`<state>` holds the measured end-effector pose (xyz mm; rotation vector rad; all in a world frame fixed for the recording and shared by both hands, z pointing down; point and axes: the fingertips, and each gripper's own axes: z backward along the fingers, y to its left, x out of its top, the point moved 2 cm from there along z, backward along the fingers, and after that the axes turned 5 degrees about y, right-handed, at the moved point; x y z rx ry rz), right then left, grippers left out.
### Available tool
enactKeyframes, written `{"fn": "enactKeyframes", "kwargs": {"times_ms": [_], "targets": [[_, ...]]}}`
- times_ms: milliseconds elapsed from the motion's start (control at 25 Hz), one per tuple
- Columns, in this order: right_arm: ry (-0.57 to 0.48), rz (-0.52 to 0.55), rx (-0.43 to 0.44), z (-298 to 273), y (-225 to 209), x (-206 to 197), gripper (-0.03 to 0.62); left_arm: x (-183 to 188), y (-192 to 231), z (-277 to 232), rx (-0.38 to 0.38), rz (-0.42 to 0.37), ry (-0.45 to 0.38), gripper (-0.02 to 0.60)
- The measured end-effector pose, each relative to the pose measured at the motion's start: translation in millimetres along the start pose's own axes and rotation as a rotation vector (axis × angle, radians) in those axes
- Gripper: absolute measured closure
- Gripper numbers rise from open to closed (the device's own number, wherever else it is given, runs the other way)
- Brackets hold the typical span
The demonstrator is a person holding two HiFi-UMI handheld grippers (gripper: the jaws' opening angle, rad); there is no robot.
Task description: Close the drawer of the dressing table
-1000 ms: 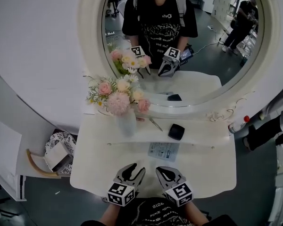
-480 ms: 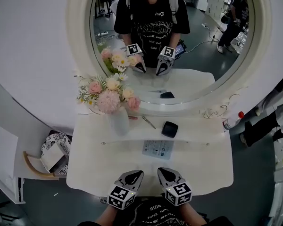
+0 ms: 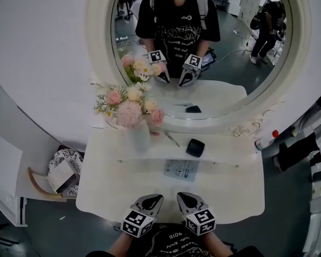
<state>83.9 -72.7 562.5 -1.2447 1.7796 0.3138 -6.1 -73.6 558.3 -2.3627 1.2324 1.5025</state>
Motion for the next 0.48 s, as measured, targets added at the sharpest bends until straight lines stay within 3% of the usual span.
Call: {"fn": "enactKeyframes", "kwargs": {"times_ms": [160, 480], "targets": [[0.006, 0.060, -0.001, 0.9, 4.7, -0.2, 0.585, 1.0, -3.7, 0.2, 0.009, -0.035, 0.008, 0.566], [0.005, 0.088, 0.000, 4.0, 2.0, -0.5, 0.585, 2.6, -24.2, -12.9, -0.048, -0.133, 0.030, 0.566]]}}
